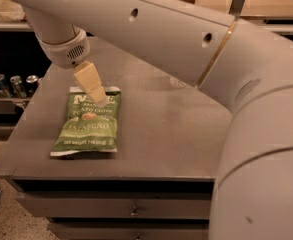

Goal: Pick green jalapeno chip bag

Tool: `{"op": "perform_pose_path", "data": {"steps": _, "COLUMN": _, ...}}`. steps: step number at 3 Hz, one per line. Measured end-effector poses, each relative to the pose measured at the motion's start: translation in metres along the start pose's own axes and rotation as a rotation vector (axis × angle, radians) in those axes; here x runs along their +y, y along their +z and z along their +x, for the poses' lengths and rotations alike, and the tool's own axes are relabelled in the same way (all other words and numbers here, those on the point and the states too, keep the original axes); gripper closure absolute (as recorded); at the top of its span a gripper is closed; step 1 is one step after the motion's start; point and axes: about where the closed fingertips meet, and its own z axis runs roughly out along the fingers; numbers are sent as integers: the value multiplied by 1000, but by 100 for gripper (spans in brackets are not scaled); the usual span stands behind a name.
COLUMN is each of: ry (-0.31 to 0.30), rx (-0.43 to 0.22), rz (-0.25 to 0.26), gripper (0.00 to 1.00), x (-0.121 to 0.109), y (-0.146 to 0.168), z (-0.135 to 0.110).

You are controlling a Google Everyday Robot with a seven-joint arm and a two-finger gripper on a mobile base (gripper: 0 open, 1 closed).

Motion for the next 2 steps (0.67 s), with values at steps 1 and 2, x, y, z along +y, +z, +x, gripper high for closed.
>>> {"op": "perform_pose_path", "data": {"steps": 1, "ry": 7, "rx": -34, "rz": -27, "gripper": 0, "x": 4, "y": 20, "z": -5}}
{"op": "perform_pose_path", "data": {"steps": 2, "ry": -8, "rx": -52, "rz": -64, "gripper": 0, "x": 17, "y": 37, "z": -7}}
